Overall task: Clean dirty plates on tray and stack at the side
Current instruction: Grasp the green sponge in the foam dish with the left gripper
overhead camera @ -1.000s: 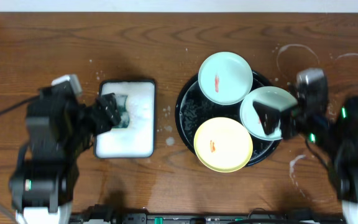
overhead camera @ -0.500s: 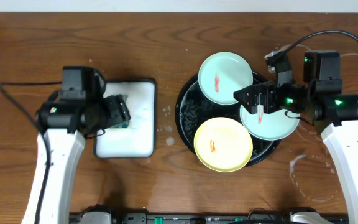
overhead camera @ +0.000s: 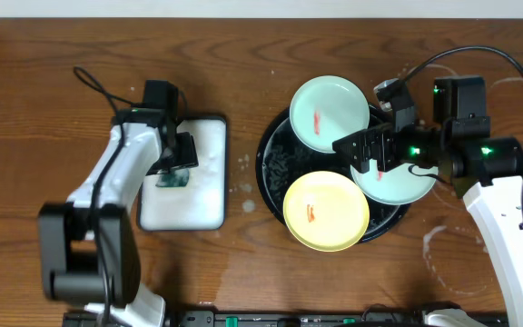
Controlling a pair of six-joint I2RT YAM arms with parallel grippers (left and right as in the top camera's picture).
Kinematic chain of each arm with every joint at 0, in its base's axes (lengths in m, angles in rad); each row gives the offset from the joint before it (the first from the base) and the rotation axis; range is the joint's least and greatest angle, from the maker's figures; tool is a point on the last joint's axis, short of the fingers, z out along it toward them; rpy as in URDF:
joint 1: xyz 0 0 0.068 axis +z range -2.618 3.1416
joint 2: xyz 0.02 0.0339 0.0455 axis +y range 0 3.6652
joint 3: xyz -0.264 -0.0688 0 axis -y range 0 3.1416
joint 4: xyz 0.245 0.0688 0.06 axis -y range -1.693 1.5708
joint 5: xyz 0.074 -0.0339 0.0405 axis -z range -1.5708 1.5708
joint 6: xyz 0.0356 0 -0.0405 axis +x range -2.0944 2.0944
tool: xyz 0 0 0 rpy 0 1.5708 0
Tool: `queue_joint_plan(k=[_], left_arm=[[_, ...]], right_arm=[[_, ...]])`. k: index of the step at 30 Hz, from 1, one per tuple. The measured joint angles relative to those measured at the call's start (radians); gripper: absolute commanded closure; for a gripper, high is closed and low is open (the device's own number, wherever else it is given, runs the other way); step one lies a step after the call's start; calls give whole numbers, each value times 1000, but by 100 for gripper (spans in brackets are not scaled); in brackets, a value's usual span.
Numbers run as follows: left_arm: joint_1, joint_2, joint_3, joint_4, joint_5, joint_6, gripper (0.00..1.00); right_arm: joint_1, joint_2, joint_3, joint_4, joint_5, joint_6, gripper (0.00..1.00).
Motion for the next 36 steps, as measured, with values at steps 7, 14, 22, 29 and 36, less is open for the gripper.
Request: queue_joint_plan(k=[7, 14, 22, 29, 36], left_arm=[[0, 126, 4, 85, -29, 18, 88], [1, 146, 23, 74, -34, 18, 86], [1, 92, 42, -33, 9, 18, 36], [1, -100, 60, -116, 16, 18, 35], [1, -74, 1, -75, -31, 13, 35]], right_arm=[[0, 0, 0, -23, 0, 0, 10], [0, 0, 0, -23, 0, 0, 10], [0, 0, 0, -21, 0, 0, 10], [0, 0, 0, -18, 0, 0, 10], [0, 0, 0, -18, 0, 0, 10]])
